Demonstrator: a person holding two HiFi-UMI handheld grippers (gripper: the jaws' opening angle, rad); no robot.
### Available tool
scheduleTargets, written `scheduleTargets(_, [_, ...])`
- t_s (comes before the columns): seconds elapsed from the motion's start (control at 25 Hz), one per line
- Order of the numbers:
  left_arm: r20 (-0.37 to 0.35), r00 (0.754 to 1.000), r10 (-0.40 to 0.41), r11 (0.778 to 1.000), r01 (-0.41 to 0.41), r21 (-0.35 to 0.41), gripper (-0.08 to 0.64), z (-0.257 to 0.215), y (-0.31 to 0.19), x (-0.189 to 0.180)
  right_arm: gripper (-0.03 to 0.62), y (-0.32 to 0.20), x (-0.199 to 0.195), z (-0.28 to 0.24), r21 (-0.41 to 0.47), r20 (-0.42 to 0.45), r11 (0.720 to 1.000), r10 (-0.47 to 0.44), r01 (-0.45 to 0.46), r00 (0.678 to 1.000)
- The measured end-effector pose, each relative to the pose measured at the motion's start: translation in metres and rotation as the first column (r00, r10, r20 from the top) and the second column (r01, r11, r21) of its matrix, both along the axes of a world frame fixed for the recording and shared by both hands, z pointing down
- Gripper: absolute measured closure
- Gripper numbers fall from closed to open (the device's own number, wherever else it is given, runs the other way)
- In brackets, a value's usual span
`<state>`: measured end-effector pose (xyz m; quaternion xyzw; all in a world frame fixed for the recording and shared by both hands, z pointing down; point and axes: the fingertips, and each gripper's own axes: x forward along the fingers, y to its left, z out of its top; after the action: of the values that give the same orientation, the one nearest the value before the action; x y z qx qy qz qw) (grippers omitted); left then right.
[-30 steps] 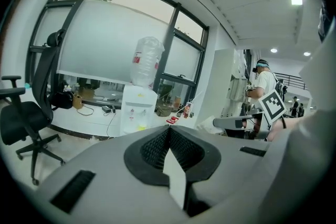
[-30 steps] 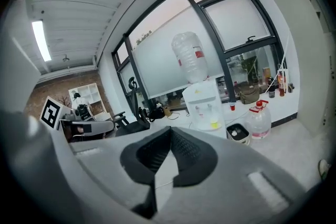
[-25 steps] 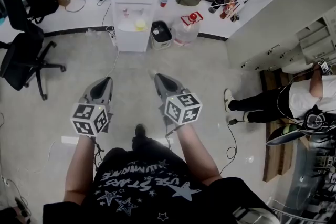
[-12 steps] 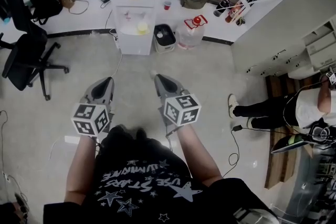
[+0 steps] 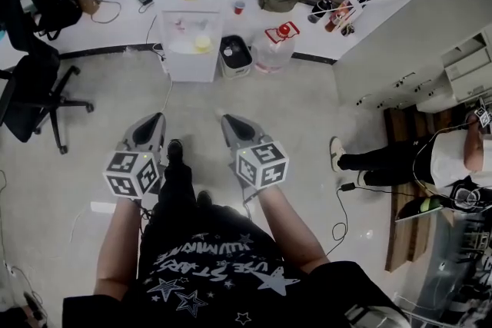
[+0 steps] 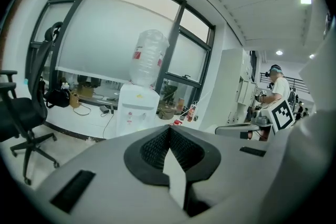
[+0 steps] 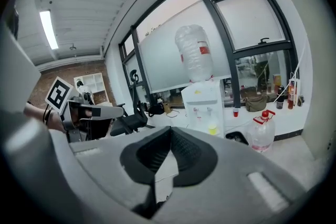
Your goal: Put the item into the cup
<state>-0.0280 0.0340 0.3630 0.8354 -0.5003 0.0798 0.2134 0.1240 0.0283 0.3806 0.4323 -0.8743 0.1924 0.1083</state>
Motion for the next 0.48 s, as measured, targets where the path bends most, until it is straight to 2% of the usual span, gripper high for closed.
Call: scheduleTargets(0.48, [-0.004, 0.999, 0.035, 0.998, -0.035, -0.044, 0.557, 0.033, -0.094, -0.010, 0.591, -0.092, -0.013, 0.035, -0.057, -0.026, 0.998, 0.039, -0.041, 0.999])
